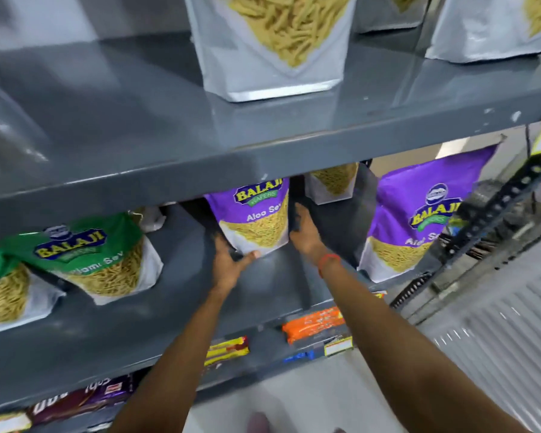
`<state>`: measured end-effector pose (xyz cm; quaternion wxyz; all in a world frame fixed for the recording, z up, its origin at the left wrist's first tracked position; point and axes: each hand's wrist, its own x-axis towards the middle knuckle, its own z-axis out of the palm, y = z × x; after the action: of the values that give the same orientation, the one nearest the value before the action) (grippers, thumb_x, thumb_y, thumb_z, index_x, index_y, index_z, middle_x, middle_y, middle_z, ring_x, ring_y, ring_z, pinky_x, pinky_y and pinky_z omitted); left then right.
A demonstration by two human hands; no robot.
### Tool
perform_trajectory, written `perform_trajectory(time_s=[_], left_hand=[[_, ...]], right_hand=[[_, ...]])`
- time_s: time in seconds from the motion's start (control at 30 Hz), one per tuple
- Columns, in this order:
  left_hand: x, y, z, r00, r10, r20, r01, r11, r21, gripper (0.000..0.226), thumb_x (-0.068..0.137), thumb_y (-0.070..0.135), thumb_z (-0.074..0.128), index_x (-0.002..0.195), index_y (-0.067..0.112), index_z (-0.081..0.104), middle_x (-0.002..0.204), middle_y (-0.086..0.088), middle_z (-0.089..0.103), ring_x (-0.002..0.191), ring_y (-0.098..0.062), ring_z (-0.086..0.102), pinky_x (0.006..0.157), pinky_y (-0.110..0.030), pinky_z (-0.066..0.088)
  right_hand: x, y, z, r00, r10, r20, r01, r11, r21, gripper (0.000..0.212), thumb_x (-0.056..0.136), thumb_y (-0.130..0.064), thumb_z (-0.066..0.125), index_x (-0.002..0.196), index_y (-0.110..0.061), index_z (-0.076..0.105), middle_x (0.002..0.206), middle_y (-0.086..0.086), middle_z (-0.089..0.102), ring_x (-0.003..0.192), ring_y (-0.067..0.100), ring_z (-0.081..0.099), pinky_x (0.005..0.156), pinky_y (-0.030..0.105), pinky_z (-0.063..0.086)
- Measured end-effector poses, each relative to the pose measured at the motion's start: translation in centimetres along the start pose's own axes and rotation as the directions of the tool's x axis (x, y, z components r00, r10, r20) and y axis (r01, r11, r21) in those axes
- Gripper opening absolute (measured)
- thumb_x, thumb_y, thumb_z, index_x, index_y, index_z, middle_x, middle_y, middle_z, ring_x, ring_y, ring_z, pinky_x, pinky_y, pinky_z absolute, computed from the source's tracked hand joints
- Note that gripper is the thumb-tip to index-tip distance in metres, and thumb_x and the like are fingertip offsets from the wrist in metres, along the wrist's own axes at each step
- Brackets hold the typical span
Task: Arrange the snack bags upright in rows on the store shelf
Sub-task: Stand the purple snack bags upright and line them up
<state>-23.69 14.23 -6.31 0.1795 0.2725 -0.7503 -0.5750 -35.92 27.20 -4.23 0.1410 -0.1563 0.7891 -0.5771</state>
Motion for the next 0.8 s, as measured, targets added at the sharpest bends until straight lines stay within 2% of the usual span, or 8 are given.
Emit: perform_trajectory(time_s=[0.1, 0.2, 0.27, 0.37, 0.47, 0.57, 0.67, 0.8], left_hand=[[0.8, 0.1, -0.7, 0.996, -0.012, 0.087, 0.017, 0.998, -0.055, 0.075, 0.067, 0.010, 0.077, 0.132, 0.001, 0.040, 0.134, -0.020, 0.054, 0.122, -0.033, 0.053, 0.105, -0.052, 0.043], [-0.1, 0.0, -0.6, 0.996, -0.007, 0.091, 0.015, 0.997, -0.082, 0.066, 0.073, 0.001, 0.074, 0.131, 0.004, 0.042, 0.133, -0.017, 0.055, 0.121, -0.032, 0.054, 0.104, -0.047, 0.045], [-1.5, -0.4, -0.5, 0.994, -0.015, 0.106, 0.023, 0.997, -0.072, 0.063, 0.074, 0.004, 0.074, 0.130, 0.006, 0.043, 0.130, -0.014, 0.058, 0.117, -0.030, 0.057, 0.100, -0.043, 0.048], [-4.3, -1.0, -0.2, 0.988, -0.016, 0.154, 0.024, 0.998, -0.049, 0.063, 0.074, 0.013, 0.076, 0.129, 0.014, 0.044, 0.125, -0.006, 0.062, 0.109, -0.019, 0.060, 0.091, -0.030, 0.051], [-7.7, -1.6, 0.5, 0.984, -0.001, 0.180, 0.005, 1.000, -0.021, 0.060, 0.073, 0.019, 0.077, 0.125, 0.018, 0.047, 0.120, 0.000, 0.065, 0.106, -0.015, 0.061, 0.088, -0.025, 0.050], [-10.0, -1.9, 1.0, 0.984, 0.007, 0.179, -0.011, 1.000, 0.021, 0.056, 0.073, 0.026, 0.076, 0.122, 0.022, 0.049, 0.116, 0.006, 0.066, 0.103, -0.009, 0.062, 0.084, -0.015, 0.050], [-10.7, -1.6, 1.1, 0.976, -0.008, 0.218, 0.006, 1.000, 0.011, 0.057, 0.077, 0.024, 0.073, 0.128, 0.018, 0.048, 0.126, 0.000, 0.063, 0.114, -0.015, 0.060, 0.097, -0.030, 0.049], [-10.9, -0.5, 0.9, 0.965, -0.026, 0.261, 0.011, 0.998, 0.057, 0.063, 0.079, 0.025, 0.071, 0.134, 0.016, 0.041, 0.135, -0.004, 0.057, 0.122, -0.022, 0.054, 0.106, -0.042, 0.045]], right_hand=[[1.2, 0.4, 0.3, 0.987, 0.034, 0.157, -0.040, 0.999, 0.036, 0.060, 0.075, 0.022, 0.053, 0.131, 0.009, 0.034, 0.137, 0.032, 0.044, 0.125, 0.033, 0.046, 0.108, 0.044, 0.037], [0.5, 0.9, 0.2, 0.987, 0.043, 0.157, -0.054, 0.996, 0.065, 0.053, 0.072, 0.028, 0.050, 0.121, 0.013, 0.038, 0.126, 0.036, 0.050, 0.109, 0.023, 0.049, 0.093, 0.039, 0.043], [-0.9, 1.9, -0.4, 0.989, 0.023, 0.146, -0.031, 0.998, 0.052, 0.048, 0.073, 0.027, 0.048, 0.118, 0.011, 0.040, 0.116, 0.030, 0.055, 0.106, 0.022, 0.050, 0.087, 0.032, 0.045], [-3.9, 3.7, -1.8, 0.988, -0.006, 0.151, 0.002, 1.000, 0.023, 0.044, 0.076, 0.023, 0.048, 0.115, 0.003, 0.042, 0.108, 0.014, 0.056, 0.100, 0.012, 0.055, 0.075, 0.011, 0.049], [-7.4, 5.1, -3.4, 0.989, -0.031, 0.142, 0.030, 0.999, 0.009, 0.045, 0.076, 0.021, 0.051, 0.110, -0.007, 0.043, 0.108, 0.009, 0.057, 0.091, -0.001, 0.062, 0.073, 0.005, 0.049], [-9.9, 5.7, -4.7, 0.990, -0.023, 0.140, 0.021, 1.000, 0.014, 0.046, 0.078, 0.018, 0.053, 0.118, -0.001, 0.042, 0.112, 0.009, 0.058, 0.102, 0.016, 0.057, 0.081, 0.009, 0.049], [-10.9, 5.2, -5.4, 0.981, 0.005, 0.193, -0.013, 0.999, 0.039, 0.049, 0.078, 0.022, 0.047, 0.122, 0.003, 0.038, 0.120, 0.020, 0.056, 0.110, 0.022, 0.053, 0.097, 0.033, 0.045], [-11.7, 4.3, -5.6, 0.978, 0.053, 0.200, -0.050, 0.999, -0.017, 0.046, 0.083, 0.013, 0.051, 0.125, -0.003, 0.038, 0.127, 0.021, 0.055, 0.115, 0.026, 0.054, 0.100, 0.039, 0.044]])
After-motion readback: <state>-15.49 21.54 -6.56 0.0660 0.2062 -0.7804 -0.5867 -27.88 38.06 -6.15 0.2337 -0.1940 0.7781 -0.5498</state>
